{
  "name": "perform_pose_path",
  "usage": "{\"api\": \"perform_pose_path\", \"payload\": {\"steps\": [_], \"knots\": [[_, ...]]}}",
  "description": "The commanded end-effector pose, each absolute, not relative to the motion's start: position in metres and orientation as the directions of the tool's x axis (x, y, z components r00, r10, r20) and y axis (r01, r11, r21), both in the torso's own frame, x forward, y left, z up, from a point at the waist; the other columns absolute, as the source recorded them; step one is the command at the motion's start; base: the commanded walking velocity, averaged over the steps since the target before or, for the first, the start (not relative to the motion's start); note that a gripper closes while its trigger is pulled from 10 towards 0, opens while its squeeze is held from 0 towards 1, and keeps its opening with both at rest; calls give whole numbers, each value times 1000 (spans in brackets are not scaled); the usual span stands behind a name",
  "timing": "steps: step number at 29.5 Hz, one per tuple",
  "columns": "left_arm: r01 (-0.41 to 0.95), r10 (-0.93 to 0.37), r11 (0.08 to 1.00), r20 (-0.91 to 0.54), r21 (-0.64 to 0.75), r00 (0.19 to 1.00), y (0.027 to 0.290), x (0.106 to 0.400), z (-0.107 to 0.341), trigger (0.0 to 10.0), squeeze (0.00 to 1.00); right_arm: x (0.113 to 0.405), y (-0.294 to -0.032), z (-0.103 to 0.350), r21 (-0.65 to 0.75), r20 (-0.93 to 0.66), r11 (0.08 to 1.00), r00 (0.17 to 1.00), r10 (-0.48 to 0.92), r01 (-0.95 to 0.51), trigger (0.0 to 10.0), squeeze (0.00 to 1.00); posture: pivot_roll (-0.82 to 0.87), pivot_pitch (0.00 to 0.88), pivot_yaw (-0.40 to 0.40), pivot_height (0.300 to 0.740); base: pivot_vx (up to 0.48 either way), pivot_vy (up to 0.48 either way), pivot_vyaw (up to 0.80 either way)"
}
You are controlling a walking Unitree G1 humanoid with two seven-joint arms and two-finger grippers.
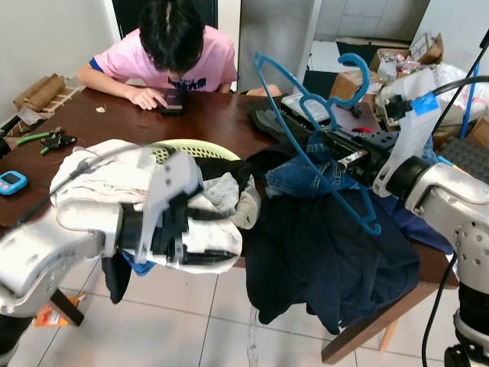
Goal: Hang hanger
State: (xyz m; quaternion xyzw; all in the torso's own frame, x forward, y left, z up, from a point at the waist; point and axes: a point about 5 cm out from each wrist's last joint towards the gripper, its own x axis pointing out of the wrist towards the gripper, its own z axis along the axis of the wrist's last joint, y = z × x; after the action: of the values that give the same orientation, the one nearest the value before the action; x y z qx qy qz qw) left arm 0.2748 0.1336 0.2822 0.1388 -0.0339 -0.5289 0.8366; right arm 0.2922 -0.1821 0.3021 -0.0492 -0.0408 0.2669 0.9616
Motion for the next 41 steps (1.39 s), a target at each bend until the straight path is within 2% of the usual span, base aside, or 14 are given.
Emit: {"api": "perform_pose_path", "payload": {"steps": [1, 4, 5, 6, 10, 16, 27, 32, 33, 35, 36, 38, 39, 41], "knots": [[811, -834, 524, -38, 259, 551, 138, 288, 286, 10000, 1000, 290, -182, 303, -128, 54, 849, 851, 522, -512, 10000, 0, 1, 86, -11, 740, 0, 0, 0], [616, -648, 749, 75, 243, 758, 150, 318, 298, 10000, 1000, 290, -181, 303, -131, 56, 847, 849, 526, -516, 10000, 0, 1, 85, -11, 740, 0, 0, 0], [573, -597, 791, 70, 214, 799, 154, 325, 296, 10000, 898, 290, -181, 304, -131, 57, 846, 848, 527, -517, 10000, 0, -1, 82, -12, 740, 0, 0, 0], [551, -563, 817, 25, 173, 826, 157, 331, 288, 10000, 12, 291, -180, 304, -132, 58, 845, 847, 528, -518, 10000, 0, -1, 82, -12, 740, 0, 0, 0], [566, -570, 814, -6, 131, 822, 156, 333, 281, 10000, 0, 291, -180, 304, -134, 58, 845, 847, 529, -518, 10000, 0, -2, 86, -15, 740, 0, 0, 0], [671, -679, 734, -148, -106, 719, 142, 335, 248, 10000, 0, 290, -182, 306, -139, 59, 847, 850, 524, -513, 10000, 0, -14, 92, -17, 740, 0, 0, 0], [603, -626, 777, -313, -178, 714, 152, 337, 230, 10000, 0, 288, -187, 307, -146, 53, 857, 861, 506, -494, 10000, 0, -21, 97, -17, 740, 0, 0, 0], [643, -666, 738, -368, -203, 649, 149, 328, 224, 10000, 0, 289, -188, 307, -147, 54, 859, 863, 502, -490, 10000, 0, -20, 99, -18, 740, 0, 0, 0], [653, -675, 728, -384, -208, 630, 149, 326, 223, 8745, 0, 289, -188, 308, -148, 54, 860, 864, 501, -489, 10000, 0, -20, 99, -18, 740, 0, 0, 0], [653, -675, 728, -384, -208, 630, 149, 326, 223, 8745, 0, 289, -188, 308, -148, 54, 860, 864, 501, -489, 10000, 0, -20, 99, -18, 740, 0, 0, 0], [663, -683, 718, -397, -212, 613, 148, 323, 222, 6353, 0, 289, -188, 308, -148, 54, 860, 864, 500, -489, 10000, 0, -20, 99, -18, 740, 0, 0, 0], [663, -683, 718, -397, -212, 613, 148, 323, 222, 6353, 0, 289, -188, 308, -148, 54, 860, 864, 500, -489, 10000, 0, -20, 99, -18, 740, 0, 0, 0], [674, -693, 706, -404, -217, 597, 148, 321, 222, 0, 0, 289, -188, 308, -148, 54, 861, 865, 499, -487, 10000, 0, -18, 101, -18, 740, 0, 0, 0], [674, -693, 706, -404, -217, 597, 148, 321, 222, 0, 0, 289, -188, 308, -148, 54, 861, 865, 499, -487, 10000, 0, -18, 101, -18, 740, 0, 0, 0]]}}
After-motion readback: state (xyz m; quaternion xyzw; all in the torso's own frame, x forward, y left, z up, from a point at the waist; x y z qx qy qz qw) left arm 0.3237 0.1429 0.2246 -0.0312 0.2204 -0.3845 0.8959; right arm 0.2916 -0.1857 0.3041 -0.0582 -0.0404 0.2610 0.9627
